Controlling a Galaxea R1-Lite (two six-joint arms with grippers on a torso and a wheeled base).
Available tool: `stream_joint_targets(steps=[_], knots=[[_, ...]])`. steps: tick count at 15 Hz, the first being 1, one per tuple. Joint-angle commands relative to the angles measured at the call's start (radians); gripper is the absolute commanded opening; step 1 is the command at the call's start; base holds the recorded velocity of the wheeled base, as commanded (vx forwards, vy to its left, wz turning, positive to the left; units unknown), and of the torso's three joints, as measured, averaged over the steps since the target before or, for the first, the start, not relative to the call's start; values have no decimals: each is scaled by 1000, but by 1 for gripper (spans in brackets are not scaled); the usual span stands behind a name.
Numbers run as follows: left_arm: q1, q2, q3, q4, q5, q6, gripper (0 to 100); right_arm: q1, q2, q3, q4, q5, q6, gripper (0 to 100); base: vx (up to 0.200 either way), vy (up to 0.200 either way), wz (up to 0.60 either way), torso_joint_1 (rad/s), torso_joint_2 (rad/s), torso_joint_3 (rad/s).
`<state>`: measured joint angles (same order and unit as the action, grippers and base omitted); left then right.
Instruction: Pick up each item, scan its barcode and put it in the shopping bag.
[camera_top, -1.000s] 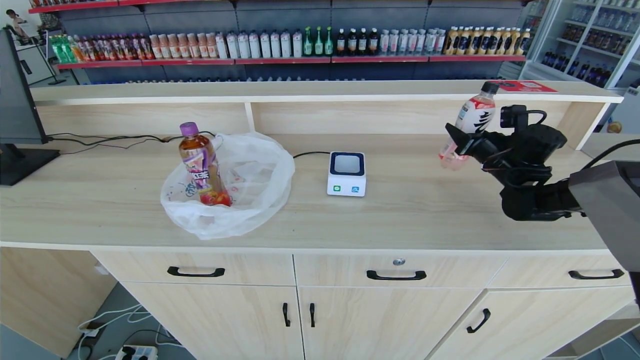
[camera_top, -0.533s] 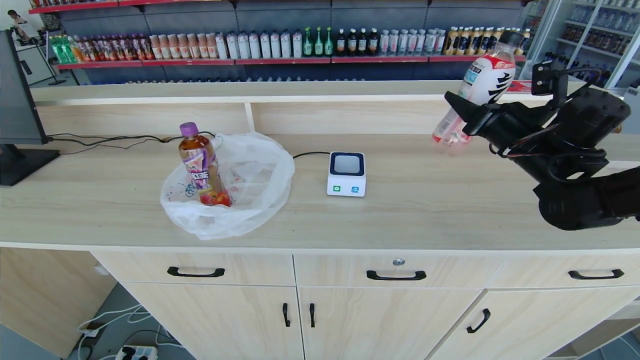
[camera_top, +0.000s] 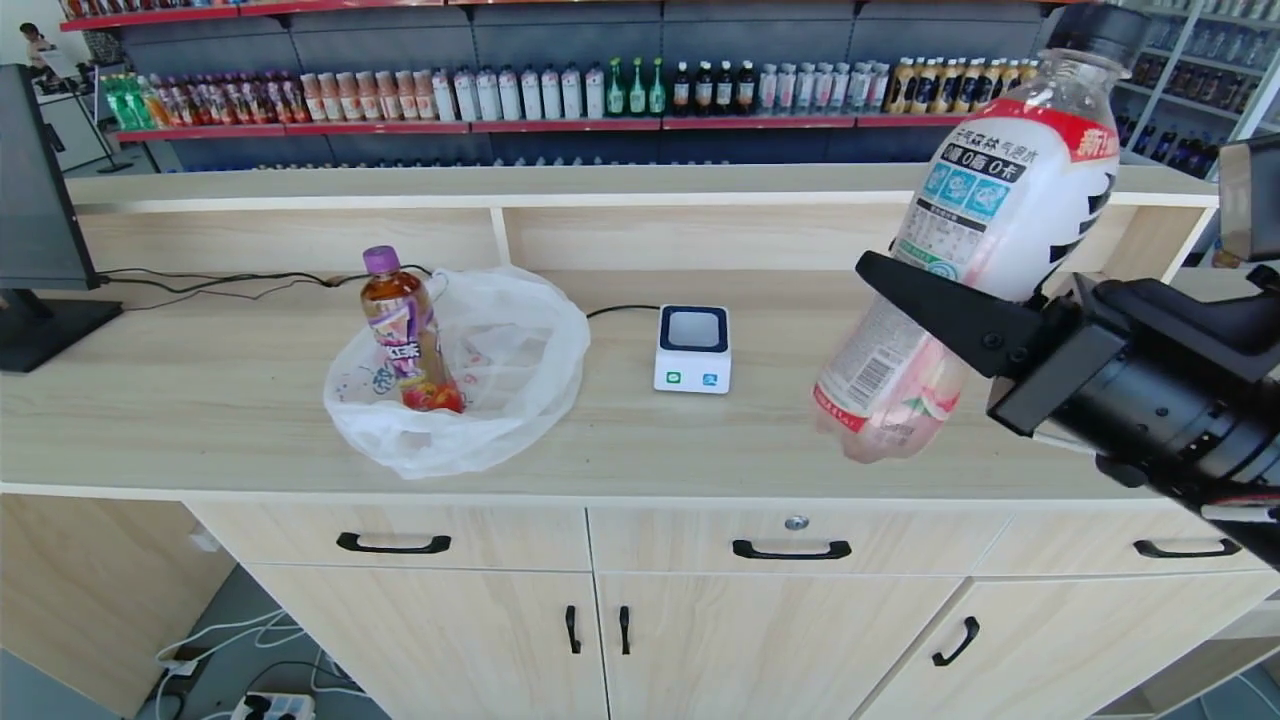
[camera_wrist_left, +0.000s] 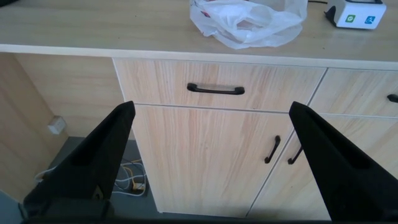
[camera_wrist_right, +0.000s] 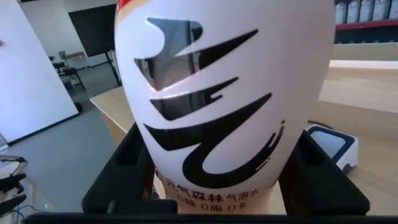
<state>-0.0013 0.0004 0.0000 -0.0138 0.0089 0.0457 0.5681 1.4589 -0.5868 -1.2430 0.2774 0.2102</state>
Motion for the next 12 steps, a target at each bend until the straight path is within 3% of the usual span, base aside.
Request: stream_joint_targets(steps=[1, 3, 6, 12], knots=[[0, 0, 0, -3, 0, 0, 100, 78, -69, 44, 0, 25, 18, 0, 0, 0, 0, 0, 0, 0], [0, 0, 0, -3, 0, 2, 100, 125, -69, 38, 4, 28, 67, 0, 0, 0, 0, 0, 0, 0], [0, 0, 0, -5, 0, 19, 100, 131, -65, 21, 2, 49, 155, 0, 0, 0, 0, 0, 0, 0], [0, 0, 0, 0, 0, 22, 100, 161, -52, -25, -3, 100, 239, 0, 0, 0, 0, 0, 0, 0]])
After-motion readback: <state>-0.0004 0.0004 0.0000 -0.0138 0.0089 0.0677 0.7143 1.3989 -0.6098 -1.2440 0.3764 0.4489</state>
